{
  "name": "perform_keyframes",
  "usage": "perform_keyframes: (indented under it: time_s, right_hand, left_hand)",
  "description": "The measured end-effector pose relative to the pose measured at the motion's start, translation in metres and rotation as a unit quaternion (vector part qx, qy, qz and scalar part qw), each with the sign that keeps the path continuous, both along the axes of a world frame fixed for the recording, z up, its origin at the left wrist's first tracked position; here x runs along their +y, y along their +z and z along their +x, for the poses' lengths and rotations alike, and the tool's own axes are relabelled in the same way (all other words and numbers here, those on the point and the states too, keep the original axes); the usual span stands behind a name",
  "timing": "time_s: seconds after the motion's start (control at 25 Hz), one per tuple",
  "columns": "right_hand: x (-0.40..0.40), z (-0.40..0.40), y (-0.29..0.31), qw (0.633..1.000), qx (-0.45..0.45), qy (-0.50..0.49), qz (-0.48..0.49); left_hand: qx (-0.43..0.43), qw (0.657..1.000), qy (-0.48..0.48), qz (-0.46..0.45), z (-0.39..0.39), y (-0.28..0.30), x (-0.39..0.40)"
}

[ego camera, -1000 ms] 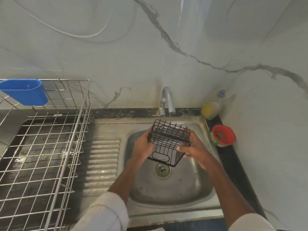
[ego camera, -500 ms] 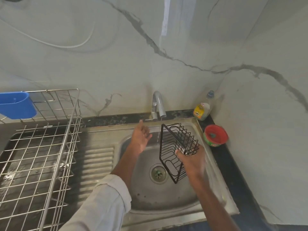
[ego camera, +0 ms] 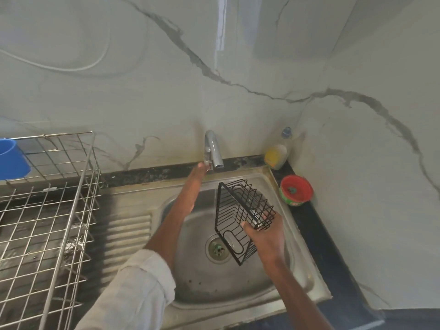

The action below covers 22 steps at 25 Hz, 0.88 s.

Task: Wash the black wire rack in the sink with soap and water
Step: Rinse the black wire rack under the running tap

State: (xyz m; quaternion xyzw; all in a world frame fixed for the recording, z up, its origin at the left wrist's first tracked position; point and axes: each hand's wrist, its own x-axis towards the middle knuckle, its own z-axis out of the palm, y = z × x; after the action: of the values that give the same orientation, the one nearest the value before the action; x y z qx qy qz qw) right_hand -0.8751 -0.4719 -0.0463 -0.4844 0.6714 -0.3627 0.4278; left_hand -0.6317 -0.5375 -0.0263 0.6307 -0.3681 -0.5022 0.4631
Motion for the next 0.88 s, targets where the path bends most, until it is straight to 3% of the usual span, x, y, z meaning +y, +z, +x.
perform_keyframes:
  time_s: [0.04,0.12,0.2,0.32,0.44,0.56,0.68,0.76,0.84,0.88]
  right_hand:
    - [0.003,-0.001,0.003,0.999,0.022,0.006,-0.023]
    - [0.009,0.002,0.010,0.993,0.080,0.037,-0.072]
    - [0.022,0.005,0.016,0.981,0.139,0.091,-0.103]
    - [0.047,0.014,0.021,0.944,0.239,0.184,-0.131]
    - [0.059,0.016,0.020,0.918,0.261,0.270,-0.126]
    - [0.059,-0.003,0.033,0.936,0.155,0.272,-0.159]
    - [0.045,-0.034,0.035,0.974,0.110,0.092,-0.177]
    - [0.026,-0.045,0.038,0.997,-0.031,0.072,0.000]
    - [0.016,-0.047,0.042,0.968,-0.169,0.072,0.168]
    - [0.016,-0.046,0.045,0.961,-0.190,0.078,0.184]
  left_hand:
    - [-0.014,0.999,0.044,0.027,0.000,0.001,0.011]
    - [0.039,0.986,0.131,0.091,-0.012,0.004,0.043]
    - [0.179,0.960,0.155,0.150,-0.032,0.009,0.075]
    - [0.405,0.867,0.247,0.153,-0.051,0.011,0.099]
    - [0.403,0.845,0.332,0.115,-0.052,0.005,0.107]
    - [0.374,0.857,0.338,0.104,-0.035,0.000,0.121]
    - [0.389,0.859,0.315,0.108,-0.013,-0.005,0.139]
    - [0.406,0.866,0.269,0.113,-0.007,-0.011,0.149]
    - [0.398,0.877,0.239,0.126,-0.010,-0.017,0.154]
    - [0.376,0.890,0.226,0.124,-0.013,-0.013,0.153]
